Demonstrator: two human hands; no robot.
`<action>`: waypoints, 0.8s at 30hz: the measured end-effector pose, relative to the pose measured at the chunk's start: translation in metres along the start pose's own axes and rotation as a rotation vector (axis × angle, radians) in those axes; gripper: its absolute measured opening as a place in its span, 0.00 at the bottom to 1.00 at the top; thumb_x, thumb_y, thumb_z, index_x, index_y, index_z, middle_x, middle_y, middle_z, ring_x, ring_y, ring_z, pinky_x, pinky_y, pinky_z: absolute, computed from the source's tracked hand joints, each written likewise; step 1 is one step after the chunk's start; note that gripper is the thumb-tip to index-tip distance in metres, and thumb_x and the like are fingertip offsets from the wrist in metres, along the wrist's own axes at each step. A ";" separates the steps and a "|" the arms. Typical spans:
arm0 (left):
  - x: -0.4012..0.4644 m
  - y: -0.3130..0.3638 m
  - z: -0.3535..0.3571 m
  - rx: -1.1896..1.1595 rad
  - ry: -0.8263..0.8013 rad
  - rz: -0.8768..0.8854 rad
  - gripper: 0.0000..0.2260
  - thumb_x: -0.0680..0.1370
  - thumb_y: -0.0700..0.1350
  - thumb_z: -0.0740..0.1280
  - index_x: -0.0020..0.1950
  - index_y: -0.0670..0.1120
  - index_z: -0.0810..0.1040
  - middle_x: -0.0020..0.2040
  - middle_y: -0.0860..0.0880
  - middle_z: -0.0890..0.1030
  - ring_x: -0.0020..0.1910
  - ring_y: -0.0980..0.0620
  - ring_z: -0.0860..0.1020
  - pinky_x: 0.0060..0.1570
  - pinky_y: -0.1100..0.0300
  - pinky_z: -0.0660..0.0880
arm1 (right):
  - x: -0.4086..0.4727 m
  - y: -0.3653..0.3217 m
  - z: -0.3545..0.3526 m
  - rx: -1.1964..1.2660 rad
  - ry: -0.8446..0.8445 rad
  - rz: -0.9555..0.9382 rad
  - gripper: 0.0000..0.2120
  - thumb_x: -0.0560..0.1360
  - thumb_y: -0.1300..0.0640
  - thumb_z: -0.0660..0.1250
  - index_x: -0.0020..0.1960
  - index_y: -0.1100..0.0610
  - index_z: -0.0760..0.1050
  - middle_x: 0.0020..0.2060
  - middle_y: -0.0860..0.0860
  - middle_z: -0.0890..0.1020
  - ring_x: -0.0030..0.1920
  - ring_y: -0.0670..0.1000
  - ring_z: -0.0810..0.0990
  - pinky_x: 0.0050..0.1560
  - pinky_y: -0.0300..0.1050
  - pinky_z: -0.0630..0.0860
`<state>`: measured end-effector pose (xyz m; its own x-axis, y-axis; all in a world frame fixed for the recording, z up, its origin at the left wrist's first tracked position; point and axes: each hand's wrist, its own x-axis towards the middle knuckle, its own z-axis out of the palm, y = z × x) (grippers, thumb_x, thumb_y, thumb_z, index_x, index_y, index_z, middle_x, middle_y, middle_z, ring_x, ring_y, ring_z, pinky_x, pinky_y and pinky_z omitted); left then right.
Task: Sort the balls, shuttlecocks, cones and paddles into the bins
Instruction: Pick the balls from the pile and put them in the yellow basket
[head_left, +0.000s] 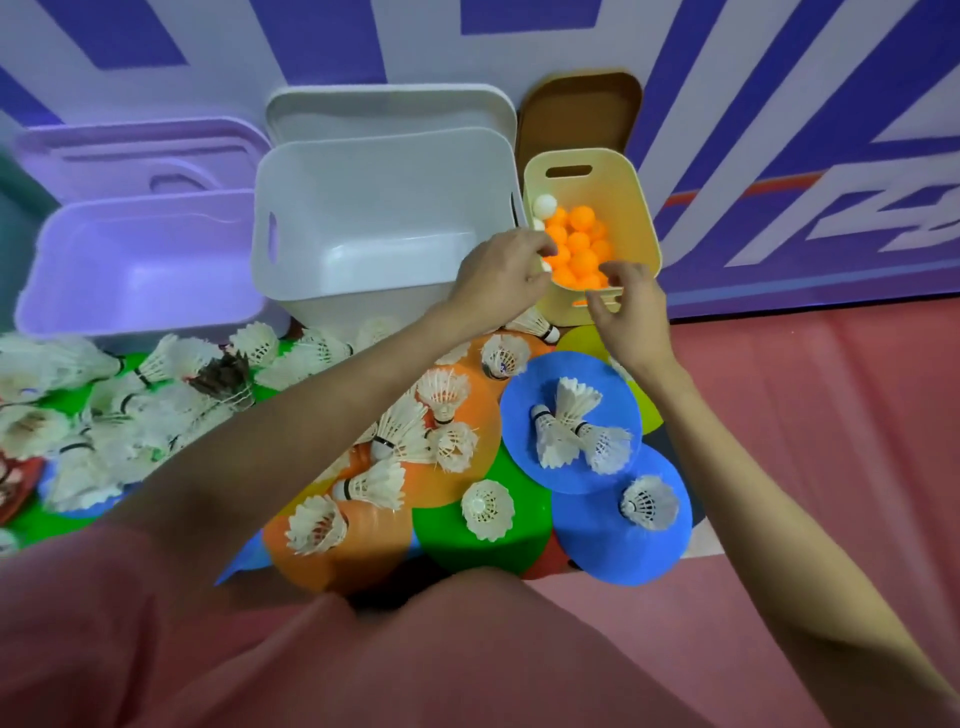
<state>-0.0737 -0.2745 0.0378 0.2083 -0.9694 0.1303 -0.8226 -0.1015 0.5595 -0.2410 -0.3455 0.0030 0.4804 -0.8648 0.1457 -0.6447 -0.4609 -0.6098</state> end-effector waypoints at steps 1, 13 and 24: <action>-0.016 -0.006 -0.005 -0.041 0.009 -0.016 0.11 0.75 0.44 0.66 0.57 0.45 0.79 0.52 0.48 0.82 0.49 0.50 0.79 0.49 0.53 0.76 | -0.009 -0.007 0.005 0.011 -0.018 -0.022 0.16 0.75 0.61 0.66 0.61 0.63 0.74 0.55 0.61 0.77 0.55 0.58 0.76 0.50 0.42 0.69; -0.222 -0.120 -0.066 -0.096 0.103 -0.463 0.07 0.78 0.39 0.65 0.54 0.44 0.81 0.52 0.47 0.82 0.49 0.53 0.80 0.43 0.66 0.74 | -0.087 -0.117 0.096 0.045 -0.435 -0.311 0.16 0.74 0.61 0.65 0.62 0.62 0.73 0.55 0.59 0.75 0.54 0.58 0.77 0.53 0.48 0.73; -0.242 -0.173 -0.083 -0.036 -0.098 -0.462 0.10 0.79 0.36 0.62 0.57 0.38 0.81 0.54 0.42 0.82 0.53 0.45 0.80 0.52 0.58 0.72 | -0.099 -0.186 0.132 -0.067 -0.596 -0.423 0.19 0.74 0.63 0.65 0.65 0.61 0.71 0.58 0.58 0.74 0.58 0.59 0.74 0.55 0.47 0.71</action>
<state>0.0619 -0.0039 -0.0229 0.4958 -0.8412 -0.2158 -0.6363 -0.5210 0.5689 -0.0901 -0.1475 -0.0013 0.9257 -0.3642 -0.1018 -0.3584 -0.7588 -0.5439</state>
